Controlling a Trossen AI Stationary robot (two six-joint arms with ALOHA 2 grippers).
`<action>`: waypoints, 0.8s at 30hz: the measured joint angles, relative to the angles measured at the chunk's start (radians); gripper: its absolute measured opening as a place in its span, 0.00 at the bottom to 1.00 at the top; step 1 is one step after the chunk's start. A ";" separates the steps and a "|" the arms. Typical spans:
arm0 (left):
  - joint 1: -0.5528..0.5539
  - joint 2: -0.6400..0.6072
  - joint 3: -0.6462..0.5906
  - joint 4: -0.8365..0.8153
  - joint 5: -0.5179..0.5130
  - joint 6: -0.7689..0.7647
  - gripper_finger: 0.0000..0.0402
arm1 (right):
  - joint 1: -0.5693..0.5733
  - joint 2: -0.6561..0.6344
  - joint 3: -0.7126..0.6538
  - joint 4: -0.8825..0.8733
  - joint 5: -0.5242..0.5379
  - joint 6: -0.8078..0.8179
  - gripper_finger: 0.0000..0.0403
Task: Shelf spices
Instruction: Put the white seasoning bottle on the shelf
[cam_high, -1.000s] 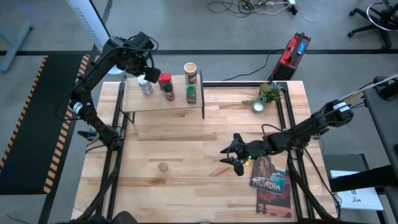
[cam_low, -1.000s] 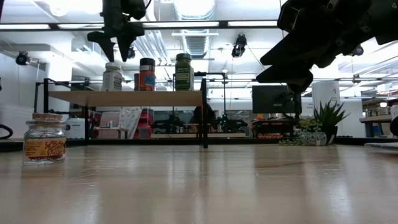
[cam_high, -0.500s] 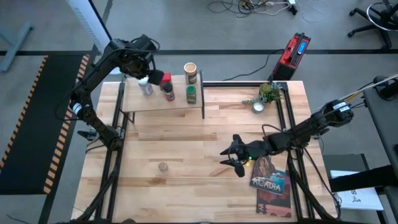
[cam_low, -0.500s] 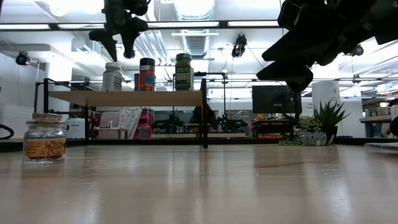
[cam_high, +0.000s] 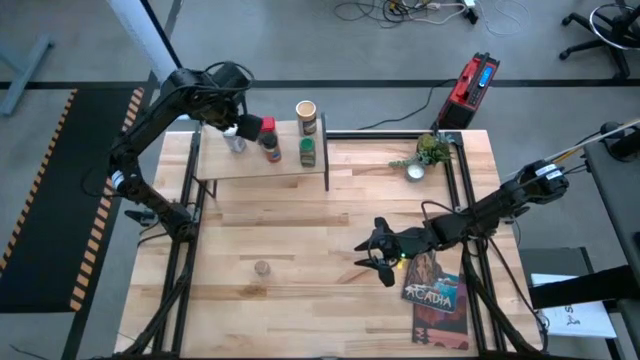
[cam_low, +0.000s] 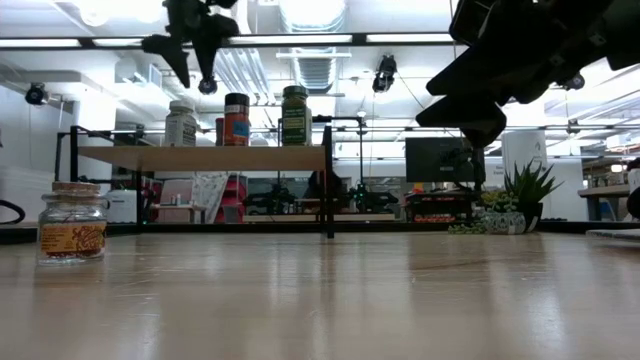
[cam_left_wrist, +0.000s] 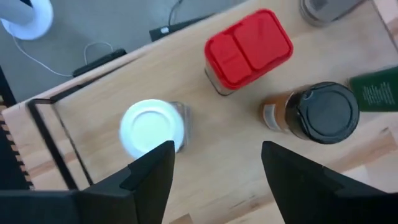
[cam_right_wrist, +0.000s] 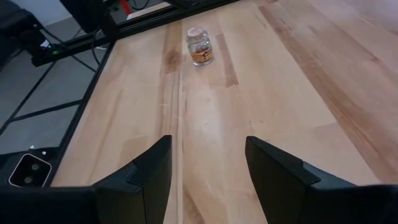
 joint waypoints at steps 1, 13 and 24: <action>0.000 -0.011 0.000 0.000 -0.007 -0.004 0.57 | 0.002 0.000 0.000 0.000 0.000 0.000 0.45; -0.003 -0.133 -0.193 0.000 -0.026 -0.030 0.56 | 0.006 0.000 0.000 0.000 0.004 0.000 0.45; -0.002 -0.189 -0.297 0.013 -0.096 0.006 0.59 | 0.006 0.000 0.000 0.019 0.004 -0.002 0.45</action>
